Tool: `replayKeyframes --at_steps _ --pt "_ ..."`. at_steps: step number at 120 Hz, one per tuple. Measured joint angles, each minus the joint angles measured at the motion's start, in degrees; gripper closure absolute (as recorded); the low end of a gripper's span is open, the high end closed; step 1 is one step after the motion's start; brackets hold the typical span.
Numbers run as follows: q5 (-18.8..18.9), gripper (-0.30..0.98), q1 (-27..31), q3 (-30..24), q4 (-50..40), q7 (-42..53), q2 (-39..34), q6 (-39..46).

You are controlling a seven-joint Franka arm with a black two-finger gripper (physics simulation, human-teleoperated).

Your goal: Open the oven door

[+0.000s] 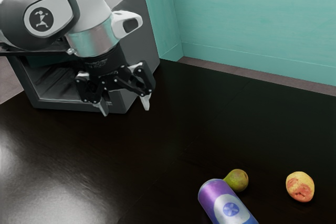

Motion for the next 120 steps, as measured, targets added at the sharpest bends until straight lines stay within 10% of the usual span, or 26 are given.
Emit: replayKeyframes --at_steps 19,50,120 --pt "-0.93 0.00 -0.12 3.80 -3.93 -2.59 -3.06 3.96" --pt "-4.41 0.00 26.25 11.09 -4.33 -5.68 -1.52 22.90" --pt "-19.98 0.00 29.69 11.08 -1.34 -16.92 11.00 43.56"
